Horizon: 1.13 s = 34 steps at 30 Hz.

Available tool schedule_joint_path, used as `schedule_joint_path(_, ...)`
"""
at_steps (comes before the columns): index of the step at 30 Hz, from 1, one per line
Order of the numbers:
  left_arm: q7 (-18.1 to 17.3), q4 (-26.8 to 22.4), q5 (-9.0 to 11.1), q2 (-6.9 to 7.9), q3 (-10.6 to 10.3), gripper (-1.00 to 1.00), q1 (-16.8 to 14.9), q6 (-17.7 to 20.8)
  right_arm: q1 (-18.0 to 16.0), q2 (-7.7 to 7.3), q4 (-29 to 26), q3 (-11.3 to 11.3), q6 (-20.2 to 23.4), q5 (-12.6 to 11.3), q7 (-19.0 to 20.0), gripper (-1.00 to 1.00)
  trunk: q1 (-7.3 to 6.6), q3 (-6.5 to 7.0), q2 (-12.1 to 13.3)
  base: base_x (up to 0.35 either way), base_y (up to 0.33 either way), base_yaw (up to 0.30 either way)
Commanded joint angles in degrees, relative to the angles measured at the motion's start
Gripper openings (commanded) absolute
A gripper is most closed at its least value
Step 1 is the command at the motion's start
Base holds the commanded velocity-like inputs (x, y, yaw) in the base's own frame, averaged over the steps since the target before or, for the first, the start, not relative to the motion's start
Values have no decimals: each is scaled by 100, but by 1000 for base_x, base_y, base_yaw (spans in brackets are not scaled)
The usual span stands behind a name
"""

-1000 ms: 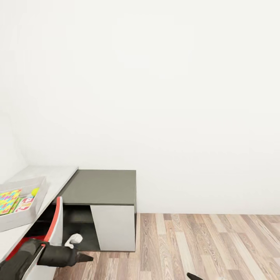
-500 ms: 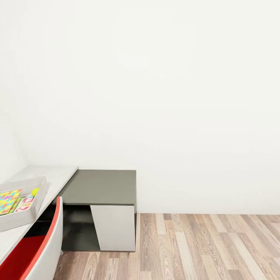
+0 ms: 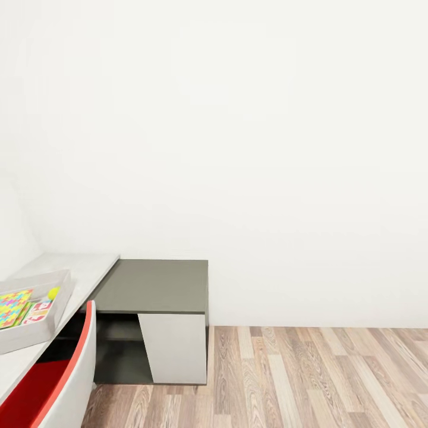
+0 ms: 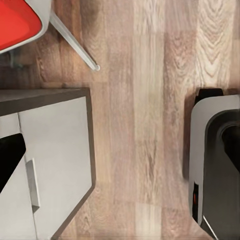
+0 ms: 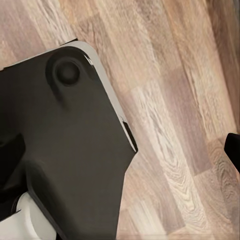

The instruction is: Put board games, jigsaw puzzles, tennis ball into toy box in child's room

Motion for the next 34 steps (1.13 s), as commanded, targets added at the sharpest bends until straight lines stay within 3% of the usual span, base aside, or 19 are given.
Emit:
schedule_joint_path(1, 24, 1, -58, -7, -16, 100, 2, -25, 5, -2, -8, -16, -3, -30, -19, 100, 3, -4, -6, 0, 0, 0)
schedule_joint_path(7, 22, -17, -67, -52, 1, 100, 9, -51, 5, -72, -3, -10, 1, -20, -26, 100, 3, -4, -6, 0, 0, 0)
schedule_joint_path(12, 22, -18, -64, -350, 8, 100, 11, -53, 5, -77, -5, -29, 0, -19, -27, 100, 3, -4, -6, 0, 0, 0)
schedule_joint_path(16, 22, -15, -63, -501, 5, 100, 11, -53, 5, -25, -5, -36, 3, -18, -27, 100, 3, -4, -6, 0, 0, 0)
schedule_joint_path(34, 22, -14, -81, -553, -6, 100, 11, -52, 5, -59, -2, -37, 0, -22, -27, 100, 3, -4, -6, 0, 0, 0)
